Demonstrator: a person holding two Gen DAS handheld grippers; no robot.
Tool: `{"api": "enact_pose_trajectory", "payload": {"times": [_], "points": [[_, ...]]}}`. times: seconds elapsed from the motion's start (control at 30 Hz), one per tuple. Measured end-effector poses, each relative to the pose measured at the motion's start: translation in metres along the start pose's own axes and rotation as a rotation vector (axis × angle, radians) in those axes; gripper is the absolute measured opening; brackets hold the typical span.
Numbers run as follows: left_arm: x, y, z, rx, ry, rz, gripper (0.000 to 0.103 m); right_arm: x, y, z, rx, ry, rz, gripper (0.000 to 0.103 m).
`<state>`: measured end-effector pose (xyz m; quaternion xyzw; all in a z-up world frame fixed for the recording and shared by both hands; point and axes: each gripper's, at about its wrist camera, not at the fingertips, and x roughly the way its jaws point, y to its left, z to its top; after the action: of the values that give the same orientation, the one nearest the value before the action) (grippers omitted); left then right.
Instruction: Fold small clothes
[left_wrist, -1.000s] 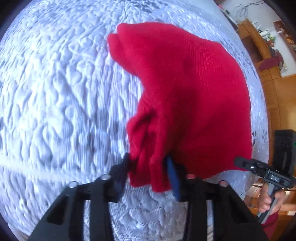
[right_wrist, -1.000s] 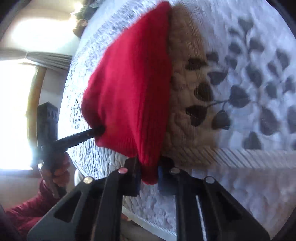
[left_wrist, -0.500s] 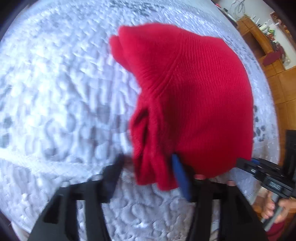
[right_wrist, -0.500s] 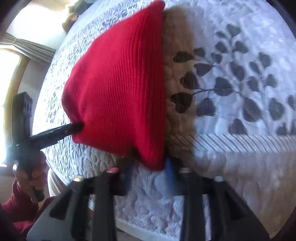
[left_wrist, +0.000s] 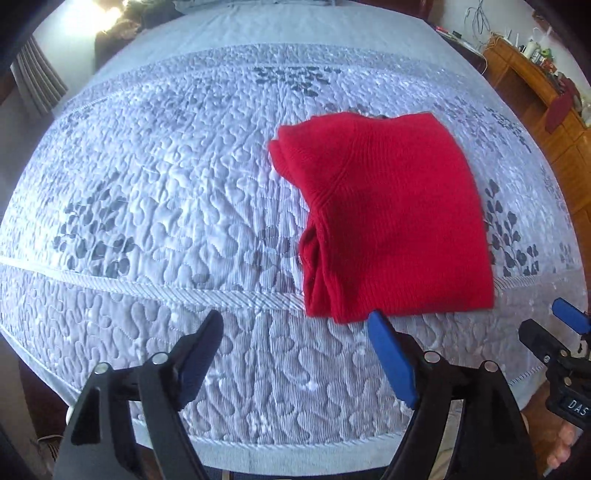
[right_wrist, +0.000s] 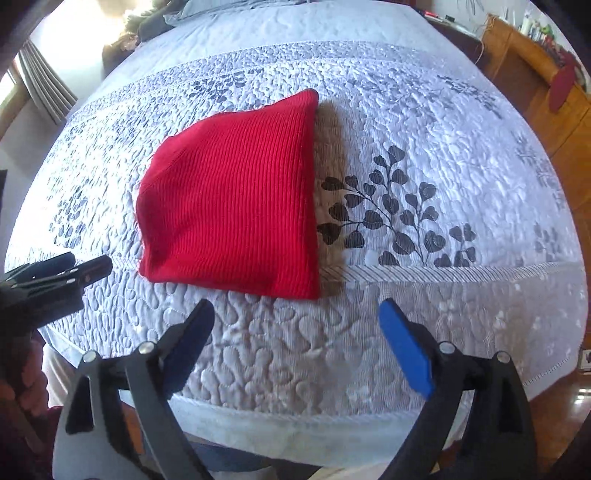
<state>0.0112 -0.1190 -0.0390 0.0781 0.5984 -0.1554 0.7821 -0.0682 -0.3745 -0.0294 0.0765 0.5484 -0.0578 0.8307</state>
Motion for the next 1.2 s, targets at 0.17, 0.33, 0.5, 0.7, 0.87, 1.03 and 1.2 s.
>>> {"api": "enact_pose_trajectory", "payload": {"times": [0.17,0.33,0.5,0.7,0.87,1.03,1.2], "points": [[-0.018,-0.001,-0.004,0.009,-0.021,0.001,0.082,-0.011,0.010,-0.004,0.004,0.008,0.003,0.091],[-0.033,0.002,-0.010,0.010,-0.048,0.026,0.082,-0.025,0.013,-0.008,0.021,-0.012,0.012,0.091],[-0.041,0.002,-0.014,0.022,-0.068,0.051,0.082,-0.028,0.014,-0.008,0.041,-0.010,0.005,0.091],[-0.040,0.002,-0.015,0.022,-0.070,0.064,0.082,-0.025,0.015,-0.008,0.046,0.000,-0.007,0.091],[-0.039,0.000,-0.016,0.025,-0.065,0.071,0.082,-0.022,0.014,-0.010,0.059,0.012,0.001,0.091],[-0.036,-0.003,-0.017,0.033,-0.058,0.071,0.082,-0.020,0.011,-0.009,0.068,0.015,0.002,0.091],[-0.034,-0.005,-0.017,0.040,-0.050,0.069,0.082,-0.019,0.010,-0.008,0.068,0.017,0.005,0.091]]}}
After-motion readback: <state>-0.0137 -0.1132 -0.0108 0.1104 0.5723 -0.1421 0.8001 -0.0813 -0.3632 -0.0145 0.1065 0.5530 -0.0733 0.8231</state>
